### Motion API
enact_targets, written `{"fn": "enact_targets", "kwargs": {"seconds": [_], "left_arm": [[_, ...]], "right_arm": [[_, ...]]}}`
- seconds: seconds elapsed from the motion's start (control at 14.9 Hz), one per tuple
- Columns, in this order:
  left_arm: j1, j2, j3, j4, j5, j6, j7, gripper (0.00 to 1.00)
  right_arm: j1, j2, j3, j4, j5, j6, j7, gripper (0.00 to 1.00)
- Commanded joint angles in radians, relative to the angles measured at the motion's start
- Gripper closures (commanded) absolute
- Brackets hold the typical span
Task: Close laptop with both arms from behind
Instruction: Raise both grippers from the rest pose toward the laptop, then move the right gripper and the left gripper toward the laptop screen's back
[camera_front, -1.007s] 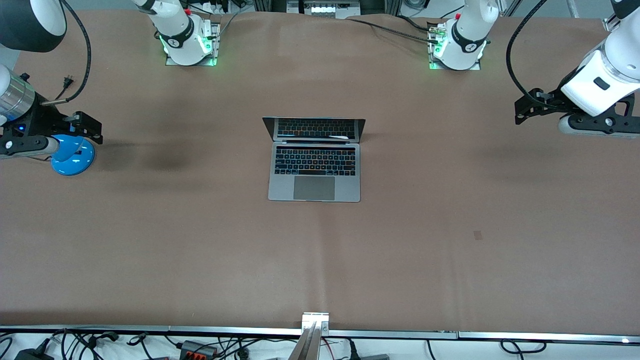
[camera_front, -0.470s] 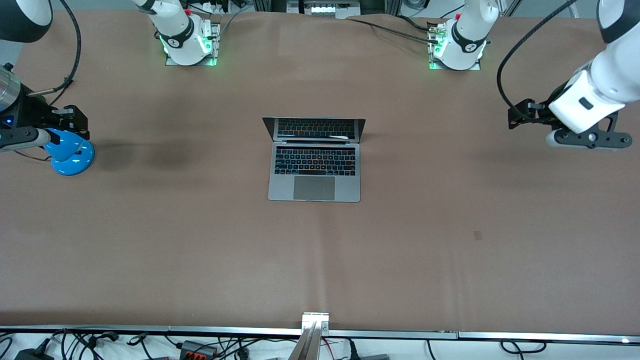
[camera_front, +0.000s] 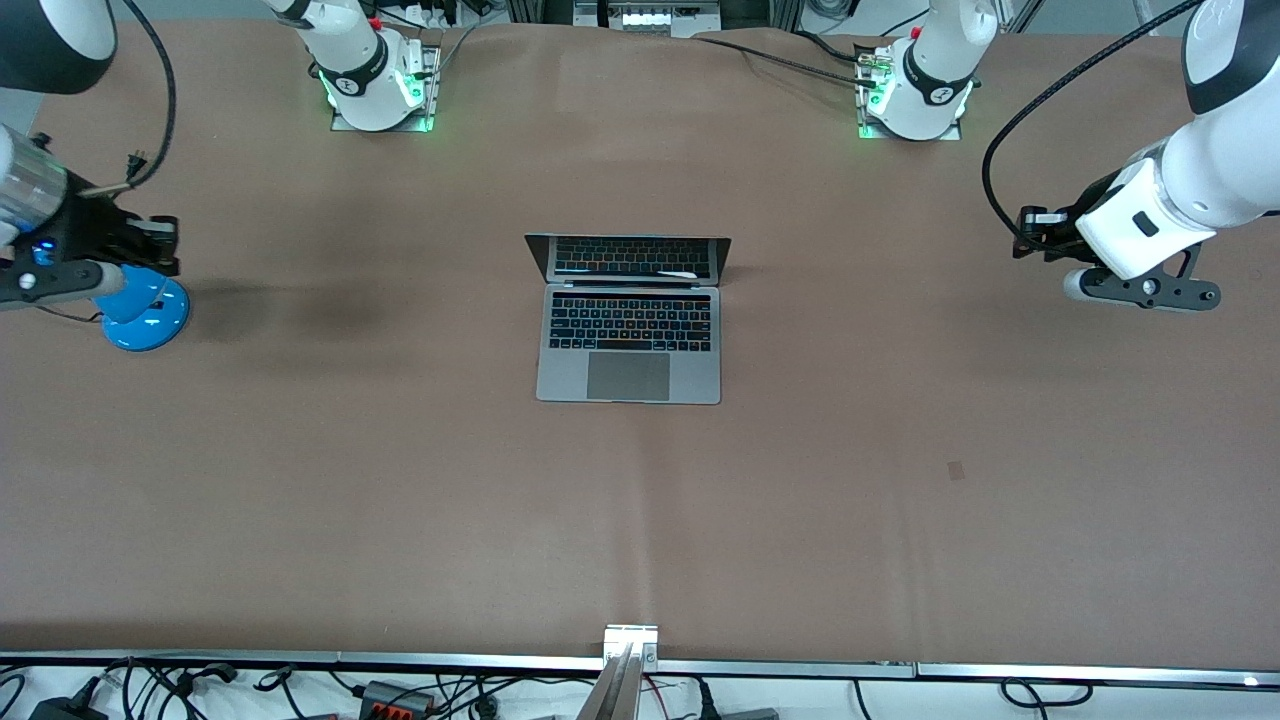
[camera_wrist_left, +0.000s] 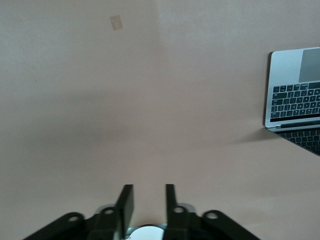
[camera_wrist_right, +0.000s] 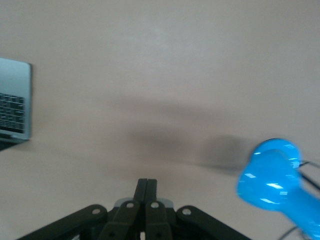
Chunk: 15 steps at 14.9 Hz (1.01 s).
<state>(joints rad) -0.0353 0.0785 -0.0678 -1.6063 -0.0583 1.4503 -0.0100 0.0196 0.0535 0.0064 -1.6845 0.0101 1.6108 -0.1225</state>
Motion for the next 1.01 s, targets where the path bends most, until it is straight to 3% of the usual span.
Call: {"fn": "enact_targets", "kwargs": {"seconds": [0.0, 0.2, 0.47, 0.6, 0.74, 0.94], "left_arm": [[-0.012, 0.003, -0.007, 0.002, -0.022, -0.056, 0.027, 0.99], [-0.021, 0.001, -0.056, -0.001, -0.043, -0.082, 0.012, 0.99], [-0.021, -0.008, -0.064, -0.072, -0.185, -0.07, -0.019, 0.99], [-0.02, -0.048, -0.105, -0.154, -0.276, -0.029, -0.099, 0.99], [-0.02, -0.124, -0.166, -0.281, -0.293, 0.085, -0.146, 0.99], [-0.018, -0.151, -0.263, -0.363, -0.345, 0.174, -0.212, 0.99]], "right_arm": [[0.038, -0.004, 0.003, -0.061, 0.071, 0.001, 0.107, 1.0], [0.094, -0.004, 0.003, -0.11, 0.123, 0.011, 0.216, 1.0], [0.102, -0.023, 0.003, -0.222, 0.232, 0.026, 0.233, 1.0], [0.121, -0.043, 0.003, -0.271, 0.257, 0.041, 0.273, 1.0], [0.154, -0.064, 0.003, -0.34, 0.312, 0.084, 0.322, 1.0], [0.19, -0.144, 0.003, -0.522, 0.412, 0.214, 0.331, 1.0]]}}
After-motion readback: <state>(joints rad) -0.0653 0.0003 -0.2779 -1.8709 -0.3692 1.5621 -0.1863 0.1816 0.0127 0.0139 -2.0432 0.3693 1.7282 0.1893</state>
